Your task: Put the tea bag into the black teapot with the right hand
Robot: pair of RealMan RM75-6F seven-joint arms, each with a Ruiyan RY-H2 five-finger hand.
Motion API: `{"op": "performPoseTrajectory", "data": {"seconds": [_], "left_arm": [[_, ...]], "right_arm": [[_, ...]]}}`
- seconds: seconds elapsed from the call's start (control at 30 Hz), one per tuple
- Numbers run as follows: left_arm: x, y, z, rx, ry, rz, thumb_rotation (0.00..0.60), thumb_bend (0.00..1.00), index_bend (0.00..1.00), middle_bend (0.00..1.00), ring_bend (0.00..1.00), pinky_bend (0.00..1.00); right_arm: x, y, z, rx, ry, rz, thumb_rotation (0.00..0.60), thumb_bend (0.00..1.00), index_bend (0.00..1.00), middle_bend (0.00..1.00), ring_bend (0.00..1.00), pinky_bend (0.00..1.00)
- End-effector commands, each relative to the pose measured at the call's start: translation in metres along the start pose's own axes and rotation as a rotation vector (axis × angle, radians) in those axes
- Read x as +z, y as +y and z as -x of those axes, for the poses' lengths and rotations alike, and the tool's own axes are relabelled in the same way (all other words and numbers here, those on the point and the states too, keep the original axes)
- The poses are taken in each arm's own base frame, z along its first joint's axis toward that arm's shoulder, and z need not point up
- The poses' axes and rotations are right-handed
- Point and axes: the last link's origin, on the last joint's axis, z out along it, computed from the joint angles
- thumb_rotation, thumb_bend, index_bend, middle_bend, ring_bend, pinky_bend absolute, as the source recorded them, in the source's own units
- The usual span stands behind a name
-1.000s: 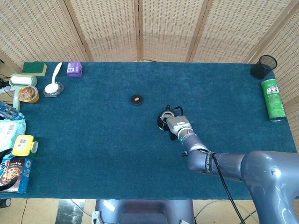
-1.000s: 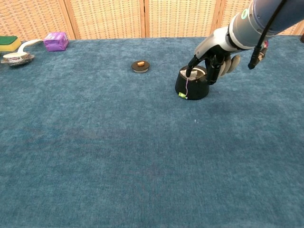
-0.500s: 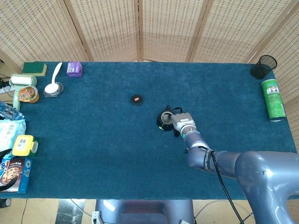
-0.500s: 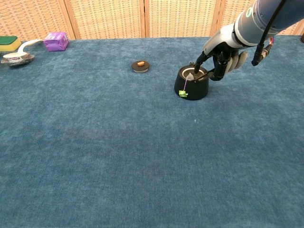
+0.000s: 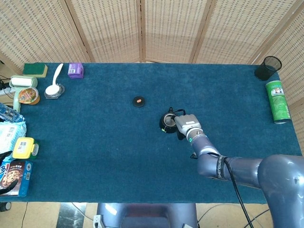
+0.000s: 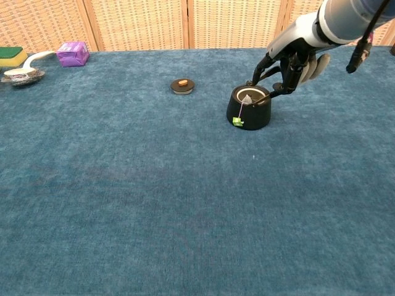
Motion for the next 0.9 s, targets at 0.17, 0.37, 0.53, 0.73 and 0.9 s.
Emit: {"op": "performPoseTrajectory", "data": {"seconds": [0.17, 0.37, 0.53, 0.73, 0.9], "left_arm": [[0.000, 0.004, 0.000, 0.000, 0.001, 0.009, 0.600, 0.27, 0.12, 0.19, 0.08, 0.15], [0.001, 0.008, -0.001, -0.001, 0.004, 0.014, 0.600, 0.27, 0.12, 0.19, 0.08, 0.15], [0.003, 0.013, 0.000, -0.002, 0.006, 0.022, 0.600, 0.27, 0.12, 0.19, 0.08, 0.15], [0.006, 0.022, 0.003, -0.004, -0.004, 0.042, 0.600, 0.27, 0.12, 0.19, 0.06, 0.14], [0.008, 0.030, 0.004, -0.005, -0.003, 0.055, 0.600, 0.27, 0.12, 0.19, 0.05, 0.13]], "right_arm": [[-0.023, 0.007, -0.008, 0.071, 0.074, -0.060, 0.600, 0.70, 0.09, 1.00, 1.00, 1.00], [-0.047, 0.025, -0.010, 0.121, 0.190, -0.102, 0.600, 0.66, 0.09, 1.00, 1.00, 1.00], [-0.069, 0.049, -0.004, 0.151, 0.320, -0.131, 0.600, 0.62, 0.09, 1.00, 1.00, 1.00], [-0.086, 0.072, 0.015, 0.130, 0.435, -0.130, 0.600, 0.59, 0.09, 0.94, 1.00, 1.00], [-0.102, 0.089, 0.036, 0.135, 0.519, -0.123, 0.600, 0.56, 0.09, 0.84, 1.00, 1.00]]}}
